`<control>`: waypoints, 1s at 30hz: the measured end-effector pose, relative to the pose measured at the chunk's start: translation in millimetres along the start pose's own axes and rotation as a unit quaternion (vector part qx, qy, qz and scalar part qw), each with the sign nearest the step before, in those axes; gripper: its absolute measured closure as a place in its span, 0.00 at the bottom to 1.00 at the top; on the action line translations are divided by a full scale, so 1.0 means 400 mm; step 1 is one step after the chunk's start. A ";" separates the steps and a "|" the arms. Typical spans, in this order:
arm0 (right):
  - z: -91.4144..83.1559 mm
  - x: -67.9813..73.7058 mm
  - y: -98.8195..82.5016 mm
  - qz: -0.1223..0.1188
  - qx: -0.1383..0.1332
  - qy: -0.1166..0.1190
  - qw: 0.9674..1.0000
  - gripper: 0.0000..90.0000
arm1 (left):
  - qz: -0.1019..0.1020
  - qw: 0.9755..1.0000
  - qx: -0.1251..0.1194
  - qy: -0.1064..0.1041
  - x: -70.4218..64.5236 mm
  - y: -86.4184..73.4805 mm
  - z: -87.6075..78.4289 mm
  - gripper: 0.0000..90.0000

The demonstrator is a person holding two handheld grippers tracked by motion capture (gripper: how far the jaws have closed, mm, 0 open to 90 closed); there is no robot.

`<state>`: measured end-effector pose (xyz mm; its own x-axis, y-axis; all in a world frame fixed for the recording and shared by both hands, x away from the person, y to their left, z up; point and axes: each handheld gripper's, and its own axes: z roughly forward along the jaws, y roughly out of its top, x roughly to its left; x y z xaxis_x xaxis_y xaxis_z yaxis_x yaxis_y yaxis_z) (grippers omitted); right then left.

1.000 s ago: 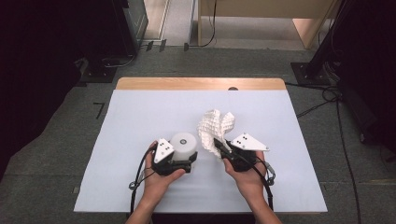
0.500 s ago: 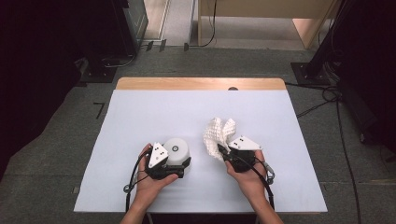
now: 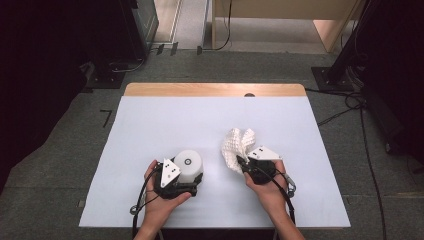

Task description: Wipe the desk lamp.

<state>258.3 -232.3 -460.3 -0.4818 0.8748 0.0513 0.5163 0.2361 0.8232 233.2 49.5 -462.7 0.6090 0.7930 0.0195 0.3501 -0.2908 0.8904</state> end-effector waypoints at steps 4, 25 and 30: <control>0.003 -0.008 -0.005 0.005 0.003 -0.003 1.000 0.87 | 0.003 1.000 -0.002 -0.004 0.001 -0.001 0.002 0.09; 0.007 -0.117 -0.044 0.023 0.045 -0.085 0.995 0.69 | -0.005 0.998 -0.027 -0.056 0.051 0.013 -0.015 0.09; -0.005 -0.135 -0.040 0.032 0.036 -0.092 0.995 0.53 | -0.003 0.998 -0.026 -0.057 0.054 0.017 -0.014 0.10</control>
<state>274.6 -284.0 -475.2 -0.3126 0.9498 -0.0084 0.5943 0.2025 0.7783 244.9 67.5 -453.7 0.6848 0.7279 -0.0348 0.3185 -0.2559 0.9127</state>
